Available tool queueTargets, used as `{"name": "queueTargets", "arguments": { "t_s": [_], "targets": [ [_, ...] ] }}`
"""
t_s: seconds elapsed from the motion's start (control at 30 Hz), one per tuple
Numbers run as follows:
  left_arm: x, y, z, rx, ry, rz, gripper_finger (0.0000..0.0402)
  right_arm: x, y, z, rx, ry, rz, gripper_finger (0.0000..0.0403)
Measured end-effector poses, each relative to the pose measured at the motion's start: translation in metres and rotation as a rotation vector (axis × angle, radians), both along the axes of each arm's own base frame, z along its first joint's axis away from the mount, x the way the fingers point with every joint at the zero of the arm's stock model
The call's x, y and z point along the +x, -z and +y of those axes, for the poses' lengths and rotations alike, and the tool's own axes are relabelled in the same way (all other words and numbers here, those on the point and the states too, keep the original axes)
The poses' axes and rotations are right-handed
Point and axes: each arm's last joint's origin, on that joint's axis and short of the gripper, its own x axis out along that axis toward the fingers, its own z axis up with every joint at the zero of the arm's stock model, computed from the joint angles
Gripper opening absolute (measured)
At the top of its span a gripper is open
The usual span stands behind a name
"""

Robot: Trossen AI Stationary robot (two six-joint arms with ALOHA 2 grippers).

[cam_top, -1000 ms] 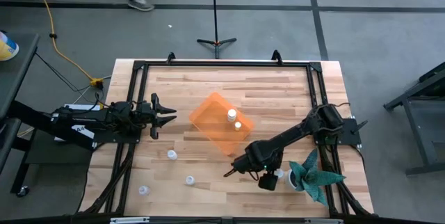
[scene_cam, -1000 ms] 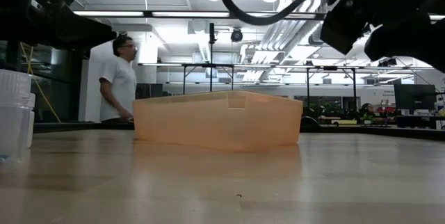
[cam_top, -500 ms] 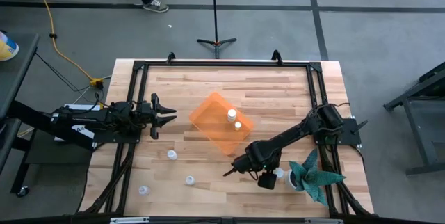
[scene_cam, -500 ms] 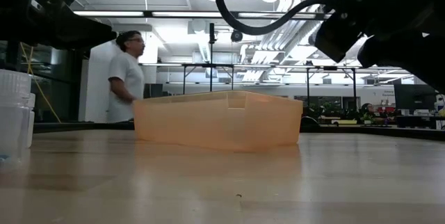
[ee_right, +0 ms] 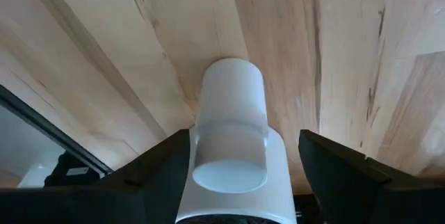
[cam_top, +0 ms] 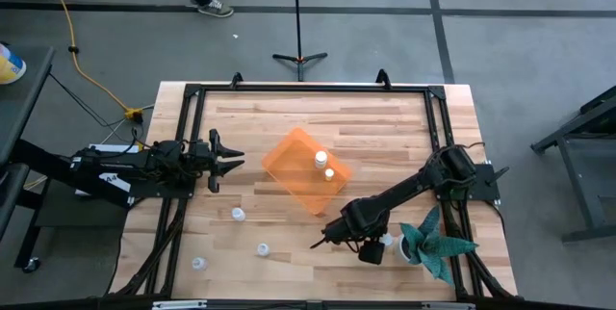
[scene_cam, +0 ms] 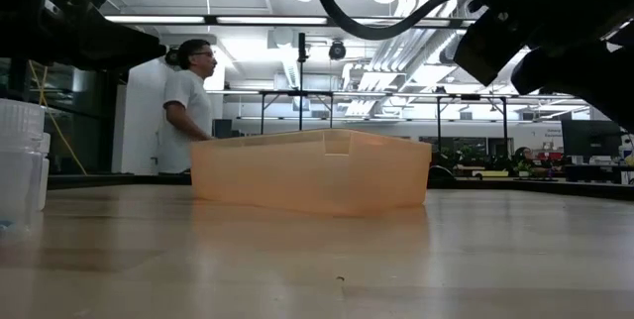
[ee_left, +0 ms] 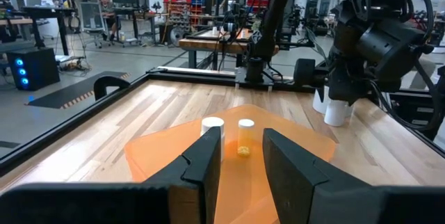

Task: Pick and place pill bottles into a basket
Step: Put the bottom white pill bottle into the orange bin

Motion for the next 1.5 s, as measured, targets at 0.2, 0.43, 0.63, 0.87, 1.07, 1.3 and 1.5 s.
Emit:
{"name": "queueTargets", "arguments": {
  "t_s": [0.2,0.43,0.63,0.87,1.07,1.3,1.5],
  "targets": [
    [0.000,0.000,0.000,0.000,0.000,0.000,0.0143,-0.002,0.000,0.005,0.020,-0.009,0.007,0.0259],
    [0.000,0.000,0.000,0.000,0.000,0.000,0.0143,-0.006,0.000,0.012,0.016,-0.031,0.001,0.0259],
    [0.000,0.000,0.000,0.000,0.000,0.000,0.0143,-0.008,0.001,0.019,-0.016,-0.061,-0.029,0.0257],
    [0.000,0.000,0.000,0.000,0.001,0.000,0.0143,-0.010,0.001,0.022,-0.031,-0.059,-0.028,0.0221],
    [0.000,0.000,0.000,-0.003,0.001,0.000,0.0143,-0.010,0.001,0.022,-0.034,-0.057,-0.028,0.0169],
    [0.000,0.000,0.000,-0.004,0.001,0.000,0.0143,-0.007,0.001,0.018,-0.011,-0.038,-0.023,0.0148],
    [0.000,0.000,0.000,-0.004,0.002,-0.001,0.0143,0.010,-0.004,0.004,0.079,-0.027,-0.084,0.0168]
  ]
}}
